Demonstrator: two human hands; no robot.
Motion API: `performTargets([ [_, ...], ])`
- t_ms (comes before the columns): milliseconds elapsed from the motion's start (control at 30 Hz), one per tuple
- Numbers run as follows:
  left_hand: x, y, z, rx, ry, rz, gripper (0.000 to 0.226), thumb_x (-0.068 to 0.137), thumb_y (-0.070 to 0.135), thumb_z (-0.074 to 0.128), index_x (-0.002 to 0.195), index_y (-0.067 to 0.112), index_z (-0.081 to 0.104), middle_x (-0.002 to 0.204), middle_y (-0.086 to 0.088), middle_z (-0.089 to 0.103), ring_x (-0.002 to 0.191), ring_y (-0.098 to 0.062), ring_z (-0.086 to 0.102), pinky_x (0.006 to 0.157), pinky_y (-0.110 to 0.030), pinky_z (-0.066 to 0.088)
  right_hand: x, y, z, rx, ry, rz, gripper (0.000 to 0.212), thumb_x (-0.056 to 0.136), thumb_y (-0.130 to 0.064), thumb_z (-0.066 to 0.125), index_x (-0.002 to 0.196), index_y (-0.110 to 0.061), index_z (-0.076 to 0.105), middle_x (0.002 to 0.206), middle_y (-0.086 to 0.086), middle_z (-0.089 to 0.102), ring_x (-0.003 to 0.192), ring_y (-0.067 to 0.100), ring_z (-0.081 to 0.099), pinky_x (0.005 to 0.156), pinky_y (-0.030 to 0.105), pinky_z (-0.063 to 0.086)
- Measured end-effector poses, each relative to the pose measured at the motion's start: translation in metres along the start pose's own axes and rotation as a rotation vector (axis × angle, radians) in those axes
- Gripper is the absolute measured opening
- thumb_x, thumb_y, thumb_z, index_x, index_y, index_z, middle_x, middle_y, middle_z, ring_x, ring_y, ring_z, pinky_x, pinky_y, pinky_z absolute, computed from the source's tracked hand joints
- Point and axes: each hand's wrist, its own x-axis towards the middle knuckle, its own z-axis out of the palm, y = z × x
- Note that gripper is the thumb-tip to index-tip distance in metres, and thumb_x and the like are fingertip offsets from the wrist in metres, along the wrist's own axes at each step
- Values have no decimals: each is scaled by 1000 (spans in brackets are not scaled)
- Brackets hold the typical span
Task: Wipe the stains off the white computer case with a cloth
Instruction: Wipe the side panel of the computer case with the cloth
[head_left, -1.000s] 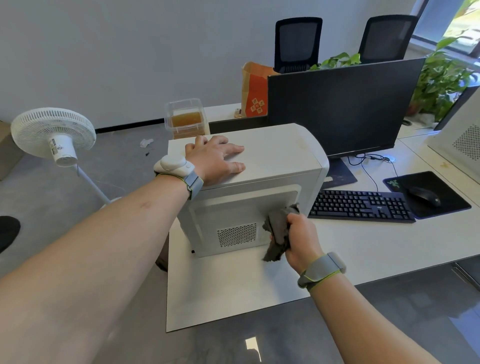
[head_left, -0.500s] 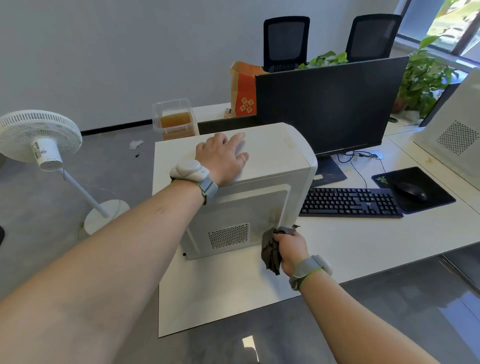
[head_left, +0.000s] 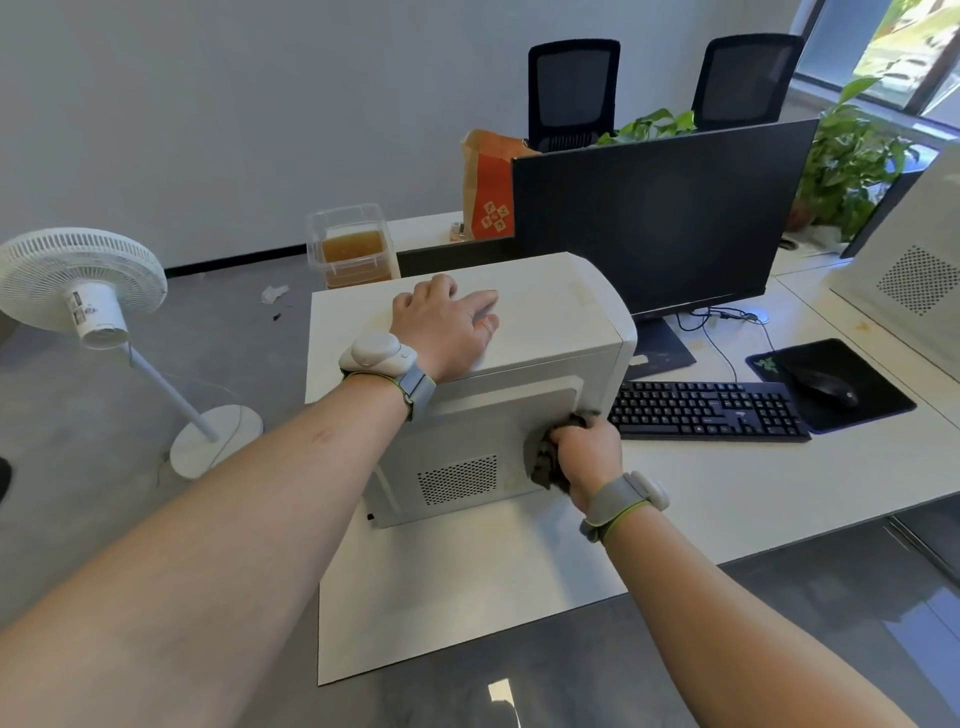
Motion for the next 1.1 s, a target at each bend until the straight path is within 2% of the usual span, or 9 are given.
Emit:
performTargets([
  [100,1,1,2,6,-4,7,48,104,57,27,149,48,39,147,-6,38,137,-29,34,112,-48,23,-18,-15,-8,62,-78,-227,10,91,-7,66,101,-6,66,99,17,71,93,32,70,80,49,63],
  [200,0,1,2,0,3,2,48,104,57,27,150,48,39,147,-6,38,137,-29,34,113,-47,23,-26,-10,-26,169,-313,-175,12,97,-5,61,105,2,67,99,22,74,89,32,74,82,44,62],
  [367,1,0,2,-12,-1,-3,49,103,58,27,150,49,39,149,-6,37,138,-29,33,113,-47,22,-18,-4,-50,-625,-329,-105,19,85,-10,70,68,-9,61,62,7,62,62,25,61,66,42,55],
  [433,1,-1,2,-14,-4,-3,49,103,58,27,150,49,39,148,-5,37,138,-29,33,113,-47,22,-19,-10,-55,-771,-316,-155,17,82,-12,73,72,-11,59,67,6,60,66,24,58,63,34,49],
  [533,1,1,3,-16,5,0,49,103,58,28,150,49,40,148,-5,38,138,-28,33,113,-47,22,-17,-26,-58,-463,-295,-248,9,84,-7,71,89,-4,65,80,9,66,73,24,63,68,39,55],
  [700,0,1,3,-22,10,-3,50,104,57,29,152,47,39,148,-4,38,138,-28,33,113,-46,23,-10,-32,-49,707,-189,-101,41,90,11,64,127,-4,52,124,24,63,113,36,67,98,43,57],
  [800,1,1,3,-18,20,-7,50,104,57,28,151,47,39,148,-4,38,138,-28,34,113,-46,23,-17,-8,-29,668,-66,-89,39,86,19,63,113,-8,56,117,20,62,109,37,67,93,45,59],
  [967,1,1,4,-22,19,-16,49,103,57,29,150,48,40,147,-4,39,137,-27,35,113,-45,23,-16,14,7,530,201,26,23,89,-5,71,100,-20,58,109,15,67,100,33,67,83,42,59],
  [1100,3,0,3,-21,24,-17,49,104,57,29,150,49,40,146,-4,40,136,-27,35,112,-46,23,-17,23,24,614,-3,210,23,99,-26,62,120,-18,55,120,14,67,104,34,67,91,59,57],
])
